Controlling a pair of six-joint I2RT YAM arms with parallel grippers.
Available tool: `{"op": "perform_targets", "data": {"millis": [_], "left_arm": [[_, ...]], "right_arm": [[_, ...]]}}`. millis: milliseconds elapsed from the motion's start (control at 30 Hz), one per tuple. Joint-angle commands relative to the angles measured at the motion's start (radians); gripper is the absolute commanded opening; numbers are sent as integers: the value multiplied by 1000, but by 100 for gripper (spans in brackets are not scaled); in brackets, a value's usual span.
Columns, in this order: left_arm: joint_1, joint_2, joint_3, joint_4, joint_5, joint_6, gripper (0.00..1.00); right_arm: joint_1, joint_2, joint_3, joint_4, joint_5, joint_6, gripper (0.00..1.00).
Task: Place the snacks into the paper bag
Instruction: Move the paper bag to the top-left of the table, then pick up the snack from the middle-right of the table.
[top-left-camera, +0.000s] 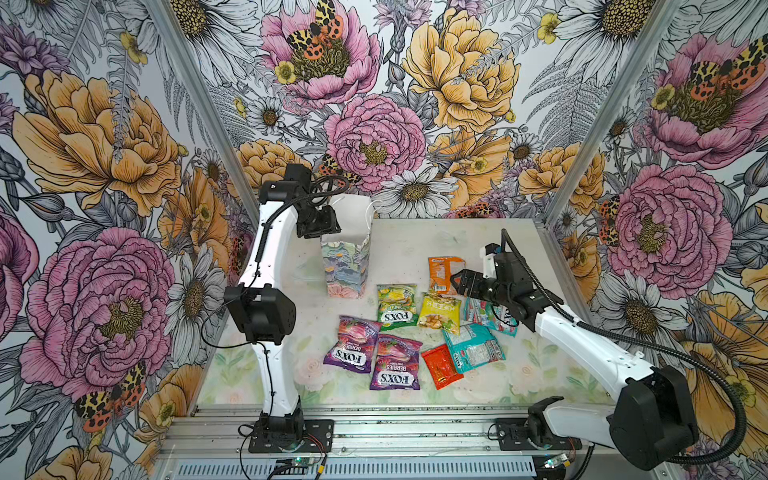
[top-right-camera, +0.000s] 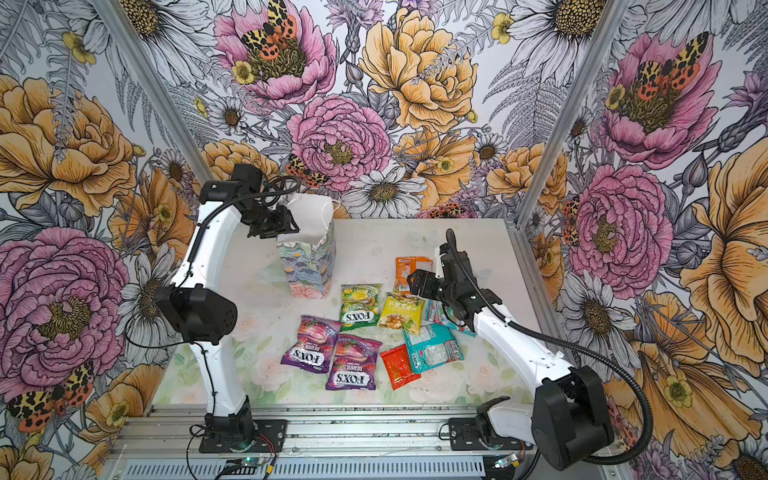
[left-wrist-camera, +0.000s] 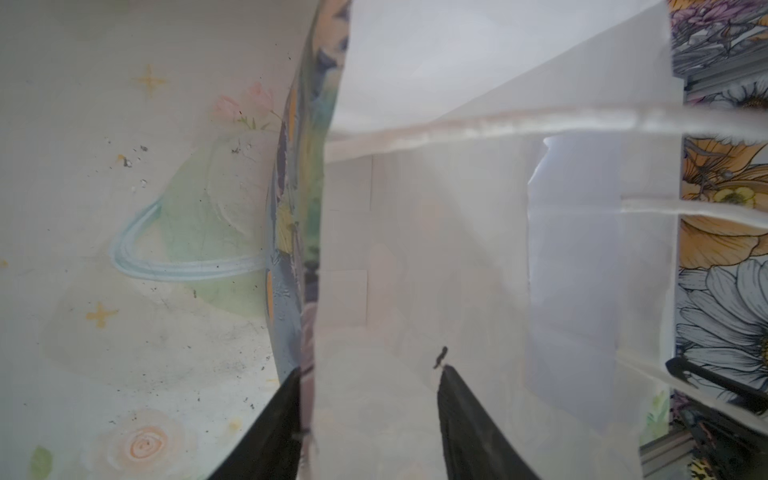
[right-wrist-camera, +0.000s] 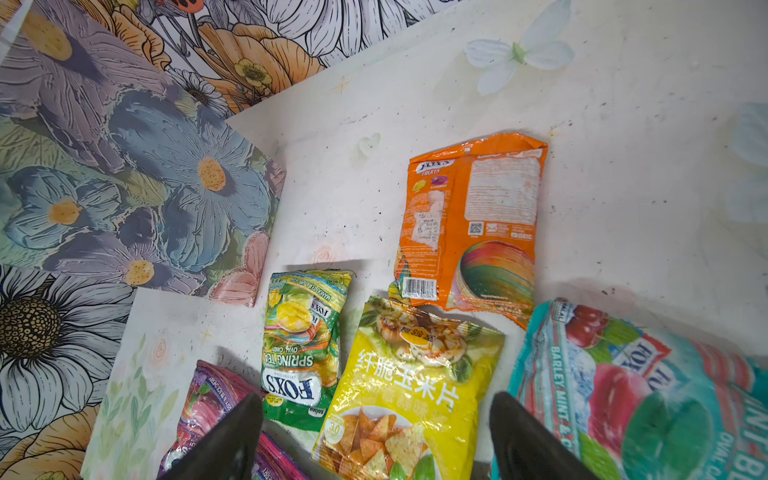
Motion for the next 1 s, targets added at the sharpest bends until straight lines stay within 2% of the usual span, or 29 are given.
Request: {"op": "perform_targets", "data": {"millis": [0, 133, 233, 333, 433, 633, 967], "left_arm": [[-6, 12, 30, 3, -16, 8, 61], [-7, 6, 44, 4, -27, 4, 64], [-10, 9, 47, 3, -49, 4, 61], [-18, 0, 32, 3, -62, 9, 51], [-32, -9, 32, 4, -68, 13, 37], [-39, -18, 30, 5, -65, 15, 14], [-43, -28, 5, 7, -56, 18, 0]], "right_arm": [[-8, -27, 9, 25, 22, 9, 87], [-8, -21, 11, 25, 21, 17, 87], [-8, -24, 6, 24, 18, 22, 87], [-9, -48, -17, 22, 18, 41, 86], [-13, -80, -56, 7, 26, 71, 84], [-36, -166, -153, -84, 33, 140, 75], [-118, -354, -371, -133, 25, 341, 67]]}}
